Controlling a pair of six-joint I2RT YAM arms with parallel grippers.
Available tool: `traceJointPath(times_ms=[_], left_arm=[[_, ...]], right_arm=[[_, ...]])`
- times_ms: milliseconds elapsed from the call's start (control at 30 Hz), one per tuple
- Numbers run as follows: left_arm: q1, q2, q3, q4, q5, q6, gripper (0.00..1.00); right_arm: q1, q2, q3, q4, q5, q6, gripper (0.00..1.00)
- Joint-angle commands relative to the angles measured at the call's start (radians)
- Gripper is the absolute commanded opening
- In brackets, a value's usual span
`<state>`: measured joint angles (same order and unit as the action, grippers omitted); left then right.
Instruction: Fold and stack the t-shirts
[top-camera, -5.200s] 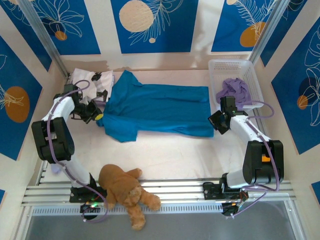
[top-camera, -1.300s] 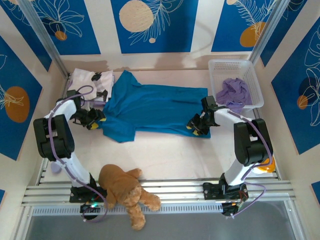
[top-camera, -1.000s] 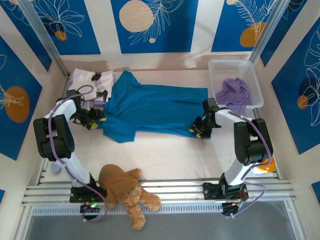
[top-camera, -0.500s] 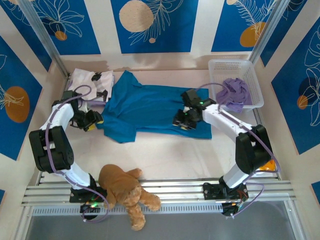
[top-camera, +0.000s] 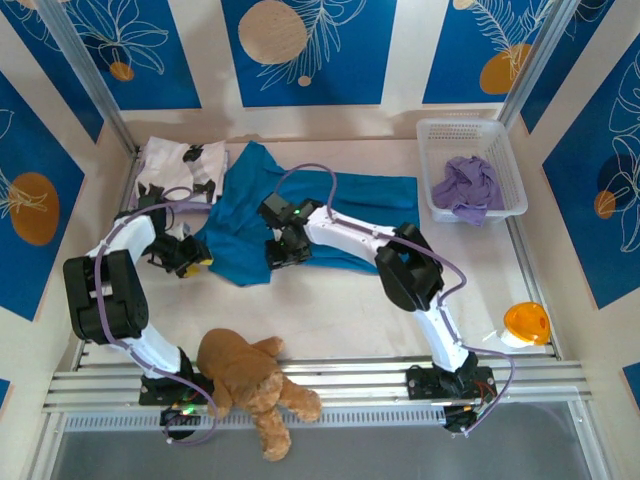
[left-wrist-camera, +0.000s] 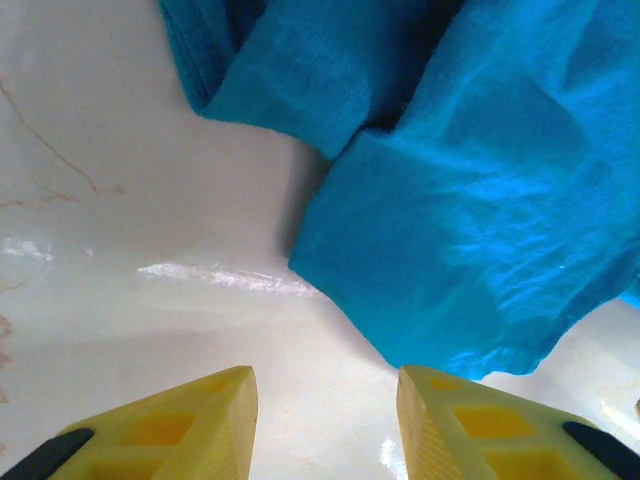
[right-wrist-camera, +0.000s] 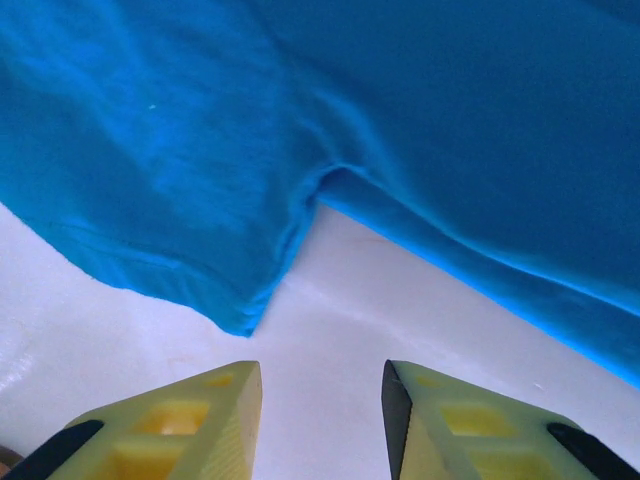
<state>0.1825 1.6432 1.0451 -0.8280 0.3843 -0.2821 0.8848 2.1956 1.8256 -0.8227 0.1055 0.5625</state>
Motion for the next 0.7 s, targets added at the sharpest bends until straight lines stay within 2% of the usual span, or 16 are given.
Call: traceJointPath(times_ms=[0, 333, 533, 667], left_arm=[[-0.010, 0.034, -0.016, 0.016, 0.019, -0.015, 0.41], [-0.037, 0.086, -0.011, 0.053, 0.031, -0.034, 0.37], [-0.046, 0.117, -0.007, 0.074, 0.033, -0.049, 0.32], [-0.056, 0.137, -0.007, 0.080, 0.020, -0.051, 0.30]], right_arm=[[0.021, 0.043, 0.097, -0.065, 0.010, -0.070, 0.38], [0.060, 0.153, 0.201, -0.060, -0.022, -0.094, 0.36], [0.061, 0.210, 0.242, -0.068, -0.045, -0.100, 0.32], [0.065, 0.248, 0.278, -0.108, -0.026, -0.105, 0.31]])
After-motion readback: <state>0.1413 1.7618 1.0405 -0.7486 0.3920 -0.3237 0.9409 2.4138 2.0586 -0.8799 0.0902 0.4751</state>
